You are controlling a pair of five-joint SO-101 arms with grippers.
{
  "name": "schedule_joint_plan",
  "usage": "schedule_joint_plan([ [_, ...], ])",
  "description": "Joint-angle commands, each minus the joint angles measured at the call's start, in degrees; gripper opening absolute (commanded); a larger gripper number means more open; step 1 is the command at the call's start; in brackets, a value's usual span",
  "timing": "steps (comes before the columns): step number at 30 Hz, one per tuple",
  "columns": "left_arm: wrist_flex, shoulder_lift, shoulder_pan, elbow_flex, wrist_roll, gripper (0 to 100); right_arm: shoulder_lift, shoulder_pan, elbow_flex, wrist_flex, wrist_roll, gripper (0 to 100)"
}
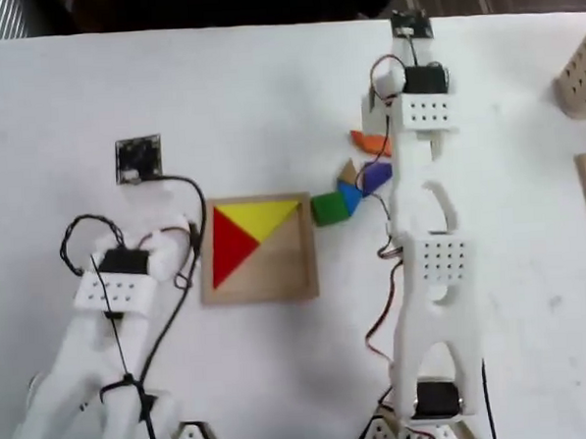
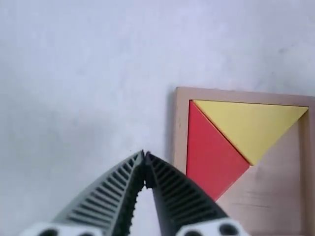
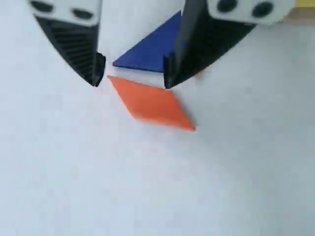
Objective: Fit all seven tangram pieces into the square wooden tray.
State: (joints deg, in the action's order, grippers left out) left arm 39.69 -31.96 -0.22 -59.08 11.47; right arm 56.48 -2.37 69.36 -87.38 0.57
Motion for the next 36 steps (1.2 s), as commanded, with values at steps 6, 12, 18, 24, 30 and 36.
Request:
schedule_joint_plan([
  [6,-0.79,0.13,0.4,0.44,-0.7,2,5.85,-4.35,2.2,6.81,9.58,20.2],
  [12,-0.79,0.13,0.31,0.44,-0.7,2,8.4,-3.03,2.29,9.98,20.04,26.9],
  [18,-0.79,0.13,0.4,0.44,-0.7,2,9.27,-0.57,1.49,9.89,25.85,30.4],
  [24,-0.97,0.13,0.31,0.53,-0.7,2,12.53,-3.12,0.79,6.73,33.41,17.9],
  [30,-0.88,0.13,0.04,0.53,-0.7,2,12.44,-3.03,0.79,7.43,33.76,14.1],
  [36,-0.79,0.04,0.04,0.53,-0.7,2,11.65,-2.59,0.88,6.46,33.85,2.4],
])
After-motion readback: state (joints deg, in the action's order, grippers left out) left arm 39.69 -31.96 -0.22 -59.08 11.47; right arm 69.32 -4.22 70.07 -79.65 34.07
